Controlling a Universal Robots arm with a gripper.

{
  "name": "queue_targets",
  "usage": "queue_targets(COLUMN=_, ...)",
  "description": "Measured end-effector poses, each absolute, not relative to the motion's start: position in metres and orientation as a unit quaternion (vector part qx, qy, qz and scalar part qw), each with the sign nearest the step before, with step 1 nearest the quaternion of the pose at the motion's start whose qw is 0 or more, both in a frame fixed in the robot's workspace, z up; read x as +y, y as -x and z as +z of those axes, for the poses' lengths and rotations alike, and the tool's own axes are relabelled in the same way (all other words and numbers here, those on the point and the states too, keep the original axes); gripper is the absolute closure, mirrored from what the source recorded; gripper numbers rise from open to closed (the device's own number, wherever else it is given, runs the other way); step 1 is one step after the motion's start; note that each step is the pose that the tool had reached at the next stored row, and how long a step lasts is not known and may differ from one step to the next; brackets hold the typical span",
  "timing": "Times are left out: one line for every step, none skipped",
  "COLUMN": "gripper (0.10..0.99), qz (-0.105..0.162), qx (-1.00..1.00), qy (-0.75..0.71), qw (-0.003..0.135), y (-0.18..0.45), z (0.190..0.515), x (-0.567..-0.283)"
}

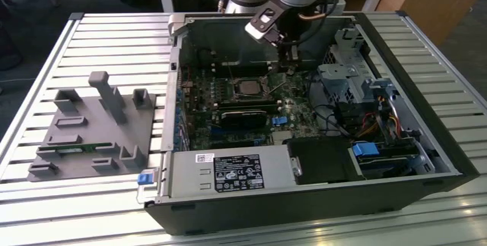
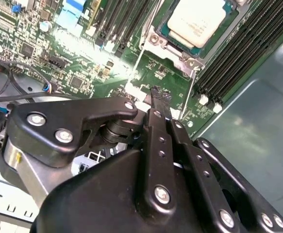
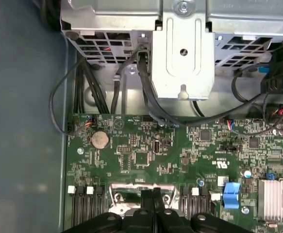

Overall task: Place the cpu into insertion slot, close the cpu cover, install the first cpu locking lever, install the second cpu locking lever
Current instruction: 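Close the cpu cover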

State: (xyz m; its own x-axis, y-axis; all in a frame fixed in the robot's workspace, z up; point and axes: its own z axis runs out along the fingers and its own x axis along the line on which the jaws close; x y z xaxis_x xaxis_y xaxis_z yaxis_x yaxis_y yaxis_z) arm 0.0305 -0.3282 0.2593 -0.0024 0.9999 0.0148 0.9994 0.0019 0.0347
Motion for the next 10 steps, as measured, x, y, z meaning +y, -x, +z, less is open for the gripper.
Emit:
queue_targets(gripper=0.980, qz=0.017, qx=0.708, qy=-0.706, qw=0.007, y=-0.031, z=0.259, x=-0.328)
queue_targets(gripper=0.980, qz=0.017, qx=0.708, qy=-0.706, qw=0.007, y=-0.032, z=0.259, x=-0.327)
queue_targets(gripper=0.980, qz=0.017, qx=0.708, qy=-0.706, qw=0.007, y=-0.032, z=0.259, x=-0.326)
queue_targets(gripper=0.980, qz=0.017, qx=0.708, qy=-0.706, qw=0.007, y=-0.033, z=0.259, x=-0.325)
queue_targets(gripper=0.980, qz=0.017, qx=0.708, qy=-0.706, qw=0.007, y=-0.034, z=0.259, x=-0.324)
queue_targets(gripper=0.980, qz=0.017, qx=0.708, qy=-0.706, qw=0.007, y=-0.036, z=0.258, x=-0.324)
queue_targets(gripper=0.980, qz=0.017, qx=0.708, qy=-0.706, qw=0.007, y=-0.037, z=0.258, x=-0.323)
queue_targets(gripper=0.980, qz=0.017, qx=0.708, qy=-0.706, qw=0.007, y=-0.039, z=0.258, x=-0.322)
queue_targets(gripper=0.980, qz=0.017, qx=0.708, qy=-0.706, qw=0.007, y=-0.040, z=0.258, x=-0.322)
queue_targets(gripper=0.980, qz=0.017, qx=0.708, qy=-0.706, qw=0.007, y=-0.042, z=0.258, x=-0.322)
